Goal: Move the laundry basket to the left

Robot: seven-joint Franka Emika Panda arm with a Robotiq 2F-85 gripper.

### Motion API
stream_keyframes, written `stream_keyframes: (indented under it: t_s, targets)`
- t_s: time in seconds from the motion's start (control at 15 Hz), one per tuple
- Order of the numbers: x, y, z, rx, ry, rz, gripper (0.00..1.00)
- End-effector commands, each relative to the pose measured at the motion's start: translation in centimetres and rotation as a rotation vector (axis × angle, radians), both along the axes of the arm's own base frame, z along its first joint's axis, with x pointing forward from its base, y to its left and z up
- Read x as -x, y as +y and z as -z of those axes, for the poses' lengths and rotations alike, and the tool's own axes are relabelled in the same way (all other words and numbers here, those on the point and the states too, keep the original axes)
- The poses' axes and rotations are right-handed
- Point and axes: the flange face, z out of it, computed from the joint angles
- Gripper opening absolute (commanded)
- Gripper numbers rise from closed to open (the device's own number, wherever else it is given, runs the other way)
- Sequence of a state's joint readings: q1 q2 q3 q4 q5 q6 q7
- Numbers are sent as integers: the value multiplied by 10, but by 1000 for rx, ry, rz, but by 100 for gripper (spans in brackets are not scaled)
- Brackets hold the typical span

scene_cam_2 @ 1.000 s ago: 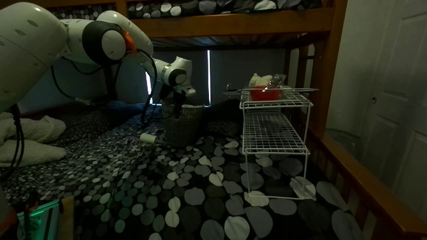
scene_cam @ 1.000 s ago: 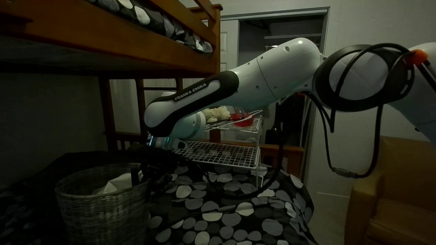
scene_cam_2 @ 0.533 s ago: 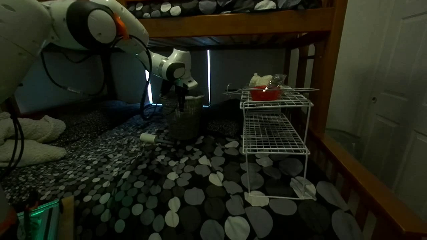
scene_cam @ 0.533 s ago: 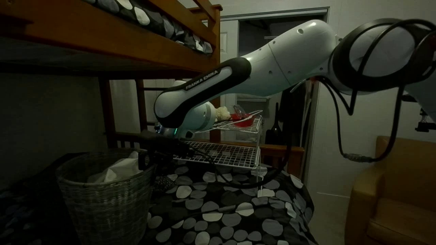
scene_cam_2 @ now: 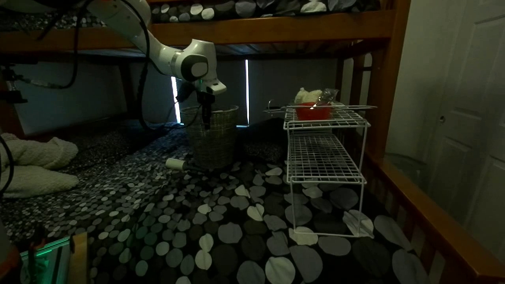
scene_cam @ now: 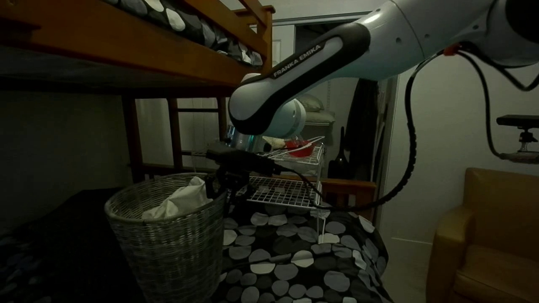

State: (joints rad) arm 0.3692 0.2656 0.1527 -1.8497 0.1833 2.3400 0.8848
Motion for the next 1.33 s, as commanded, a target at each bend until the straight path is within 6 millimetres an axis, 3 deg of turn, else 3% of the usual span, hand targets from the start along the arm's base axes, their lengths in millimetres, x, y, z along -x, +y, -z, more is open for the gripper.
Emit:
stream_keyframes:
  t_s: [0.0, 0.47, 0.53, 0.6, 0.8, 0.87, 1.07, 1.27]
  targets:
    - [61, -30, -39, 62, -52, 107, 5]
    - [151, -80, -62, 102, -81, 277, 5]
    - [118, -57, -44, 119, -31, 224, 4]
    - [127, -62, -44, 128, -31, 226, 13]
    - [126, -62, -31, 145, -5, 222, 13]
    - [124, -60, -27, 148, 4, 219, 3]
    - [143, -59, -17, 66, 24, 96, 4]
    - [165, -58, -22, -7, -1, -21, 4]
